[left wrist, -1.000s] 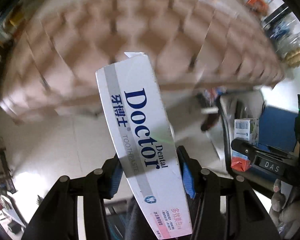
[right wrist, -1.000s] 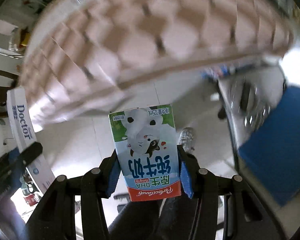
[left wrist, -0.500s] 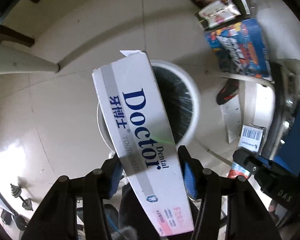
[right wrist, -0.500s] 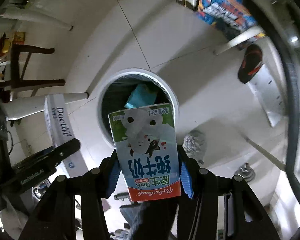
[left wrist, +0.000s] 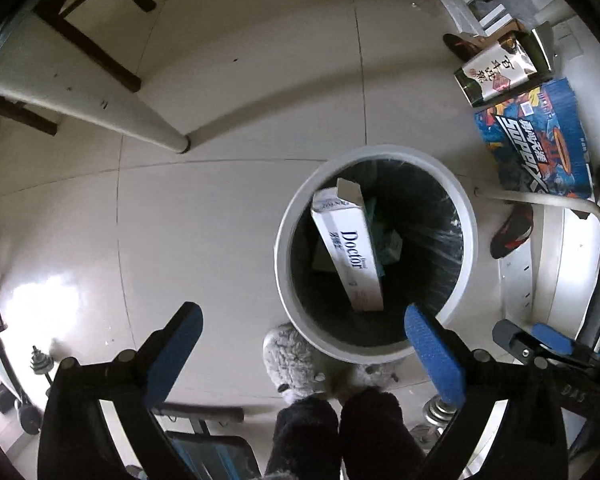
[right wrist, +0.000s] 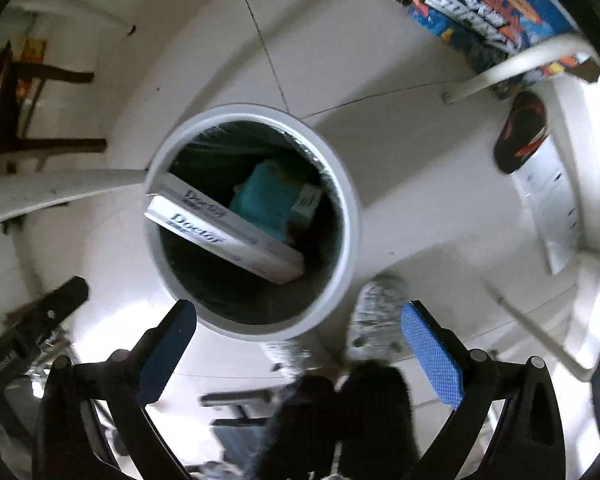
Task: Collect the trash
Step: 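Carry the toothpaste box and milk carton over the bin and release both, then withdraw both tools from the bin back toward the table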
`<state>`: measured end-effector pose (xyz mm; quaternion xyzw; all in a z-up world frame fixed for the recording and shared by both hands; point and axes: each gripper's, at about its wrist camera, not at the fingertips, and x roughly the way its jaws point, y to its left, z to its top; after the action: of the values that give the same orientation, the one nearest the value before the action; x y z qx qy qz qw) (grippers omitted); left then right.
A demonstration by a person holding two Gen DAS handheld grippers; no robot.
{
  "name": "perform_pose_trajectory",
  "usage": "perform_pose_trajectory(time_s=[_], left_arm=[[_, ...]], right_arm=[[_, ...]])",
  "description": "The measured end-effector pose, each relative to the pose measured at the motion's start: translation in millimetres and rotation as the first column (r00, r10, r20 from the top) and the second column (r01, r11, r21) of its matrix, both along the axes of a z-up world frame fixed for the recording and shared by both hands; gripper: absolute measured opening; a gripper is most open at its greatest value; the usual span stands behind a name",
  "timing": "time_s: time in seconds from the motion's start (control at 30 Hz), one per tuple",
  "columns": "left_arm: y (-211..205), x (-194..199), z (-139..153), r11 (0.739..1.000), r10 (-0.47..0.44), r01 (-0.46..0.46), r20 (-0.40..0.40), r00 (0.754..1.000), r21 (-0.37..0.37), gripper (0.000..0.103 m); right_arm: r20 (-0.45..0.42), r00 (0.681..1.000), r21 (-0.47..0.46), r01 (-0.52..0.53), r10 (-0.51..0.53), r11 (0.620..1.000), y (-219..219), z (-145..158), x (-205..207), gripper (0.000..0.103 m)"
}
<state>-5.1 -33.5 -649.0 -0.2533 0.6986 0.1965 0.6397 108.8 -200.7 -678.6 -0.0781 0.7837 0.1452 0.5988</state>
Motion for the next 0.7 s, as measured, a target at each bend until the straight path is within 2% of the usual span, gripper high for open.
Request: perform_pose_trajectory(time_s=[0.17,0.27,0.43,0.7], left_arm=[[-14.1,-0.1,12.1,0.999,-0.014,0.015,-0.021,1.0,0.045,0.103],[-16.5,-1.4,25.0,0.998,-0.023,0.024,-0.024,0.999,0.057,0.103],[-21.5,-2.4,51.7,0.996,-0.035,0.037,-0.024,0.999,0.087,0.103],[-24.0,-13.0,102.7,0.994,-0.01,0.012,-0.021,1.0,0.111,0.103]], right_arm=[[0.078,0.991,-0.097,-0.097,0.104,0.991,2.2,13.8,-5.7,0.103],[0.109,0.985,-0.128,-0.119,0.133,0.985,4.5,29.6,-7.1,0.103],[0.116,0.981,-0.136,-0.141,0.157,0.981,2.4,52.8,-7.8,0.103],[0.139,0.971,-0.139,-0.174,0.193,0.975,8.5,107.1,-9.2,0.103]])
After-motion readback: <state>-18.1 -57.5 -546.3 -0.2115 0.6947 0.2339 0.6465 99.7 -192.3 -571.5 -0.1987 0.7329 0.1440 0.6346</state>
